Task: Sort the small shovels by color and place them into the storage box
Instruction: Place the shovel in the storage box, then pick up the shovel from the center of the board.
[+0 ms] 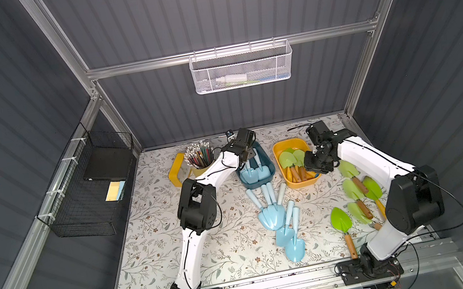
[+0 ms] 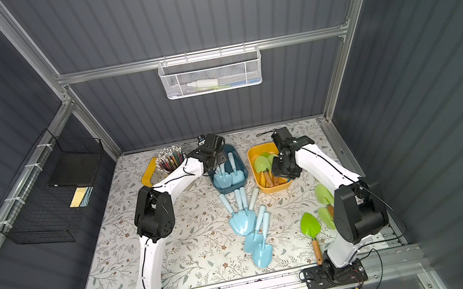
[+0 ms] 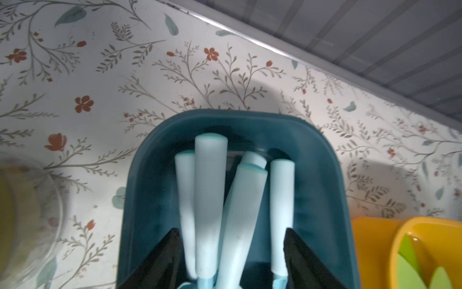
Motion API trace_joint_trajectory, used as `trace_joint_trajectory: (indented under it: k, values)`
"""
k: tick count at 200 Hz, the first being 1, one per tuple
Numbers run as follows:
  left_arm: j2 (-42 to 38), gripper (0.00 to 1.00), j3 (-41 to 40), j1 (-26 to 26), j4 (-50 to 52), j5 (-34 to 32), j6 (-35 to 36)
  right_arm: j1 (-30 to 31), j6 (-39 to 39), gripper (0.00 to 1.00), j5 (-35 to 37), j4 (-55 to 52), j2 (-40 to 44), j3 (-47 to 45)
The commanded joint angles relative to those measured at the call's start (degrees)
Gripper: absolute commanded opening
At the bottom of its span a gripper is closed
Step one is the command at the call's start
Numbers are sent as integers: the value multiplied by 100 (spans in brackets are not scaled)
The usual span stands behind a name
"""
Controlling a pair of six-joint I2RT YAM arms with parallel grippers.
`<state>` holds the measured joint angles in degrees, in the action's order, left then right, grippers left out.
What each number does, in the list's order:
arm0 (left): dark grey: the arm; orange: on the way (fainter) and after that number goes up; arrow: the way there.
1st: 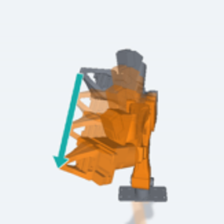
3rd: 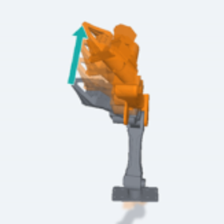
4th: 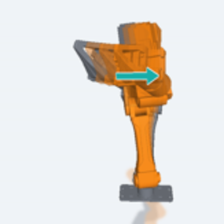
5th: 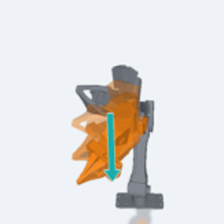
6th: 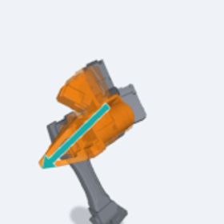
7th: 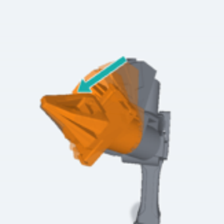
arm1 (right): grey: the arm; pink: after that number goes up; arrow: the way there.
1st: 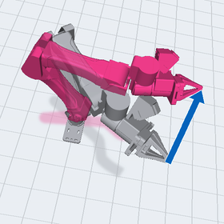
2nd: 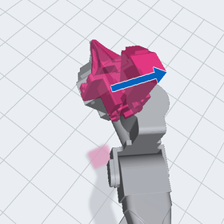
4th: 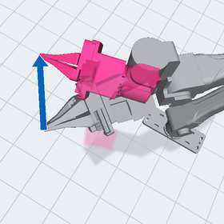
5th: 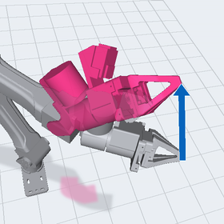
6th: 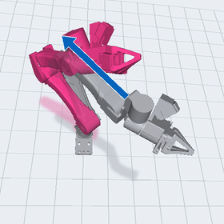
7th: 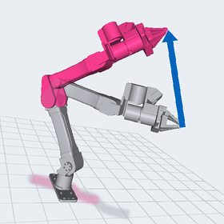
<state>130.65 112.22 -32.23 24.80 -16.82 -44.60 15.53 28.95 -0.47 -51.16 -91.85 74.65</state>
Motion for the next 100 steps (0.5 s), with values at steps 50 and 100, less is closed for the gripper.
trace_joint_trajectory:
  k: [50, 100]
  values:
    - [-392, 69, 242, -20, -884, 384, 12, -201, 180, 45, 105, -1928, 832, -1509]
    - [-110, 71, 283, 135, -1144, 751, 147, -206, 256, 60, -410, -2415, 1101, -2263]
